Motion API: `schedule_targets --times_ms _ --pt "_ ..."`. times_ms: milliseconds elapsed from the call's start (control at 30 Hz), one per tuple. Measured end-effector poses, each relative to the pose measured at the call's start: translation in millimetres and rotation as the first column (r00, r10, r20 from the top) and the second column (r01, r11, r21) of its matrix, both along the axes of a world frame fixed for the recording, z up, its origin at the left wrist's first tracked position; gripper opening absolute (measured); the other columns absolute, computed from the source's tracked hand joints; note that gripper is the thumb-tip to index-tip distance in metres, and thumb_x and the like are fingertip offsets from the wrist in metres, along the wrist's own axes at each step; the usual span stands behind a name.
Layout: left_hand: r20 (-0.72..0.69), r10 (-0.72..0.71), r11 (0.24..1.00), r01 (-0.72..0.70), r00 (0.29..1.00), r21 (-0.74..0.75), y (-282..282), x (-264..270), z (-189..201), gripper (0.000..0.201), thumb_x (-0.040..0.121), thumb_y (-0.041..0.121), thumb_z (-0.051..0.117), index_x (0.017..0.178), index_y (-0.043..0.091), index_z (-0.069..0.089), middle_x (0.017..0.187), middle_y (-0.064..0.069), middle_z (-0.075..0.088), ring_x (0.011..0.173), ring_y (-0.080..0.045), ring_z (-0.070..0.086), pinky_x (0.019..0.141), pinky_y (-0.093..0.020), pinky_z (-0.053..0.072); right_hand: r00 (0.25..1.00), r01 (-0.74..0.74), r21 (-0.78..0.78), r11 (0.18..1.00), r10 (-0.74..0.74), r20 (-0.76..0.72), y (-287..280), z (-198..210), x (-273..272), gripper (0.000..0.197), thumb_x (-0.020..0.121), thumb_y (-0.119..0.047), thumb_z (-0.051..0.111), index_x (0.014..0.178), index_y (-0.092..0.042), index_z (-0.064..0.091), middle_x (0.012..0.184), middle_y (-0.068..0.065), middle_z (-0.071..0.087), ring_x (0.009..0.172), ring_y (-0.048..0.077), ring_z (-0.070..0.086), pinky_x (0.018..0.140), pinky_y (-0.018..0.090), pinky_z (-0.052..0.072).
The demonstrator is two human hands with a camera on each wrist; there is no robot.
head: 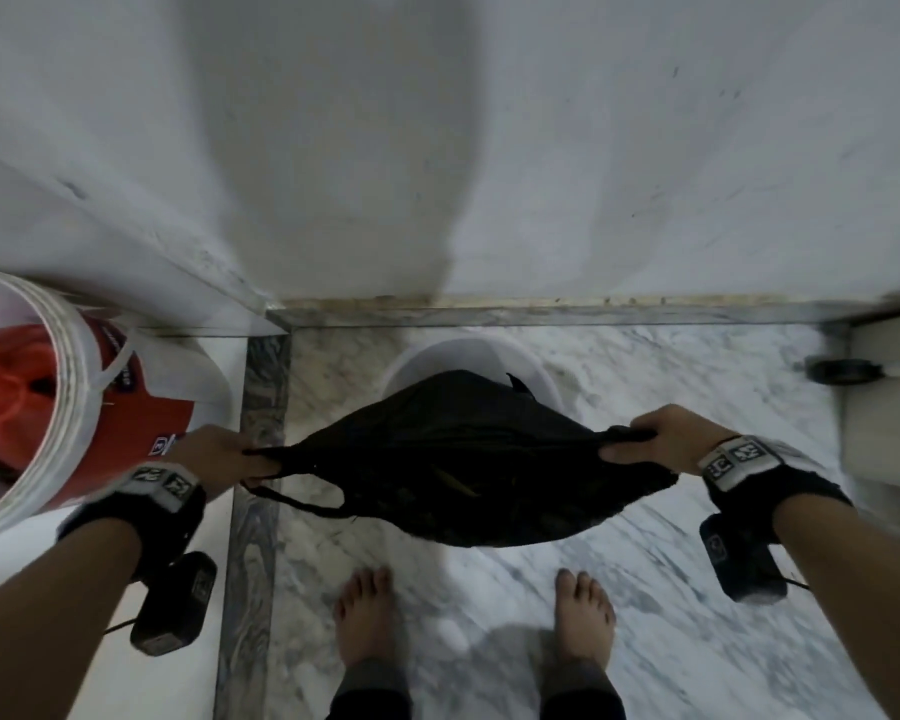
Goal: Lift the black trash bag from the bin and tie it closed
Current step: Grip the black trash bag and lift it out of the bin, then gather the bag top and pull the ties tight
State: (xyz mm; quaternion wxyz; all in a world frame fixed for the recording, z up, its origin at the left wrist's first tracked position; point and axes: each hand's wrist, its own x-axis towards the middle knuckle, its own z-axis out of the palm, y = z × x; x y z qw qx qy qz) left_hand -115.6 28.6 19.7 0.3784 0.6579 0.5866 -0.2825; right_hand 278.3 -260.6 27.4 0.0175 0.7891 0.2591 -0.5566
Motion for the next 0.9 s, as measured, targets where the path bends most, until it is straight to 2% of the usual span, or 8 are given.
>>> schedule_targets --times_ms 133,200,267,367,433,500,700,900 --pt "0.259 0.448 0.892 -0.406 0.856 -0.2 -8 2 29 0.008 0.071 0.007 0.075 0.068 0.001 0.069 0.074 -0.017 0.069 0.071 -0.029 0.067 0.087 -0.038 0.052 0.891 0.437 0.075 0.896 -0.42 -0.169 -16 18 12 0.041 0.069 -0.026 0.08 0.097 0.003 0.069 0.099 0.021 0.071 0.09 0.032 0.067 0.08 0.039 0.052" --pt "0.321 0.564 0.811 -0.436 0.761 -0.39 -10 16 49 0.019 0.06 0.016 0.08 0.065 0.003 0.067 0.061 -0.01 0.069 0.062 -0.023 0.07 0.084 -0.039 0.055 0.727 0.679 0.151 0.719 -0.629 -0.276 -18 28 16 0.048 0.068 -0.018 0.079 0.102 0.012 0.061 0.112 0.029 0.064 0.097 0.035 0.065 0.083 0.04 0.052" --pt "0.296 0.568 0.79 -0.408 0.768 -0.457 -8 24 61 0.037 0.048 0.028 0.084 0.066 0.004 0.062 0.057 -0.009 0.059 0.052 -0.023 0.064 0.076 -0.038 0.052 0.616 0.78 0.151 0.607 -0.702 -0.358 -19 37 21 0.06 0.053 -0.025 0.085 0.1 0.004 0.061 0.103 0.028 0.064 0.093 0.038 0.064 0.073 0.036 0.054" --pt "0.189 0.401 0.875 -0.314 0.896 -0.369 -2 28 73 0.018 0.069 0.013 0.074 0.059 0.007 0.06 0.054 -0.008 0.044 0.038 -0.019 0.044 0.055 -0.034 0.046 0.738 0.667 0.093 0.739 -0.64 -0.214 -19 47 30 0.055 0.052 -0.036 0.087 0.085 -0.003 0.057 0.064 0.012 0.049 0.05 0.024 0.042 0.042 0.03 0.034" --pt "0.154 0.303 0.915 -0.242 0.94 -0.322 2 29 82 0.028 0.074 0.01 0.073 0.046 0.01 0.065 0.05 -0.011 0.047 0.038 -0.022 0.047 0.047 -0.032 0.047 0.885 0.465 0.05 0.884 -0.463 -0.037 -20 51 38 0.04 0.069 -0.036 0.079 0.075 -0.006 0.054 0.049 0.004 0.033 0.04 0.019 0.026 0.044 0.027 0.02" --pt "0.225 0.298 0.931 -0.231 0.928 -0.281 4 36 90 0.033 0.074 0.011 0.072 0.042 0.011 0.064 0.044 -0.01 0.051 0.038 -0.022 0.049 0.042 -0.028 0.046 0.914 0.401 0.07 0.913 -0.404 0.039 -16 56 42 0.037 0.073 -0.037 0.076 0.069 -0.007 0.056 0.044 0.003 0.032 0.038 0.018 0.027 0.044 0.024 0.02" --pt "0.57 0.579 0.814 -0.456 0.583 -0.36 10 107 108 0.028 0.083 0.014 0.058 0.056 0.012 0.066 0.044 0.0 0.054 0.042 -0.017 0.059 0.057 -0.029 0.054 0.77 0.634 0.223 0.741 -0.631 -0.091 34 90 38 0.035 0.08 -0.032 0.067 0.057 -0.013 0.05 0.042 0.0 0.035 0.035 0.016 0.026 0.04 0.023 0.019" --pt "0.583 0.415 0.903 -0.237 0.698 -0.359 -17 192 129 0.014 0.08 0.009 0.058 0.073 -0.001 0.065 0.05 -0.006 0.06 0.039 -0.02 0.049 0.045 -0.027 0.046 0.74 0.669 0.355 0.653 -0.543 -0.396 99 115 7 0.034 0.09 -0.029 0.049 0.094 -0.001 0.068 0.059 0.006 0.055 0.034 0.012 0.029 0.034 0.018 0.016"
